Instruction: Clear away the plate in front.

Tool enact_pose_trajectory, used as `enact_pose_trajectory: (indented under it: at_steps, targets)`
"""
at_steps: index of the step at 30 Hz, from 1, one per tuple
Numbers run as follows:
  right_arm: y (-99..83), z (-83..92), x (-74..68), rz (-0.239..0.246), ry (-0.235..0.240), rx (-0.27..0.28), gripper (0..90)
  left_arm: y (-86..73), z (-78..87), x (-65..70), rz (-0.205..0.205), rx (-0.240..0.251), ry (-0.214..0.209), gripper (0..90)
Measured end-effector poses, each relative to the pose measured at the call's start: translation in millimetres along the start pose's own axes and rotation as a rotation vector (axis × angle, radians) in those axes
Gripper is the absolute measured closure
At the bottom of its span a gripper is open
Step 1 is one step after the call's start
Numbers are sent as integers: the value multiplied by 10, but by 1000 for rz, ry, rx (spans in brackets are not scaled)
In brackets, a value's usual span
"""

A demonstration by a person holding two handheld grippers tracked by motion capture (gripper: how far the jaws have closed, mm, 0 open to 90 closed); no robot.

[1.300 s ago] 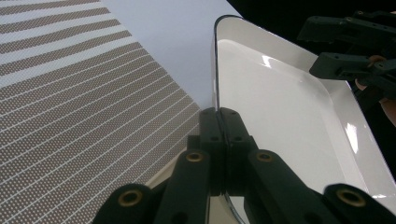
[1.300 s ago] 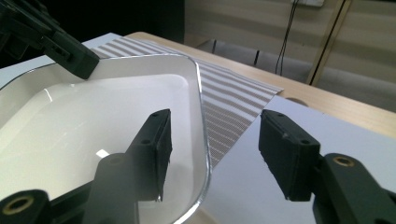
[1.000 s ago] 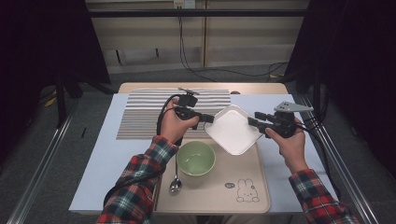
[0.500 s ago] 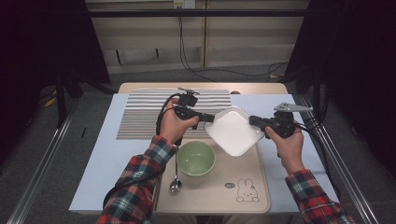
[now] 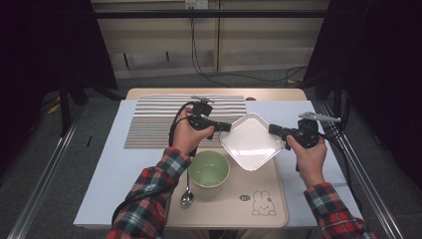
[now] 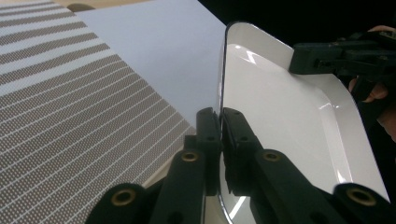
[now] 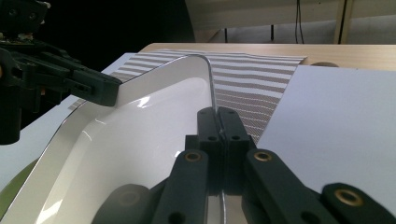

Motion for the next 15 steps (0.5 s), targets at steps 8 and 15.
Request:
enact_pose_trajectory:
  at_steps: [8,15]
  targets:
    - [-10,113,78,-74,-47,49,898,2,84,-35,-10,63,63,636]
    - [-86,179,88,-92,-132,88,897,-38,219,-54,-16,107,138,454]
Point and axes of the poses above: each handheld gripper's, and its own axes: z roughly backward along the jaws, y roughly out of its top, x roughly to its right, the point moved 1 cm from there along -z, roughly forward along the jaws, and after that the axes turned 12 degrees about -z, right-handed, at the moved point
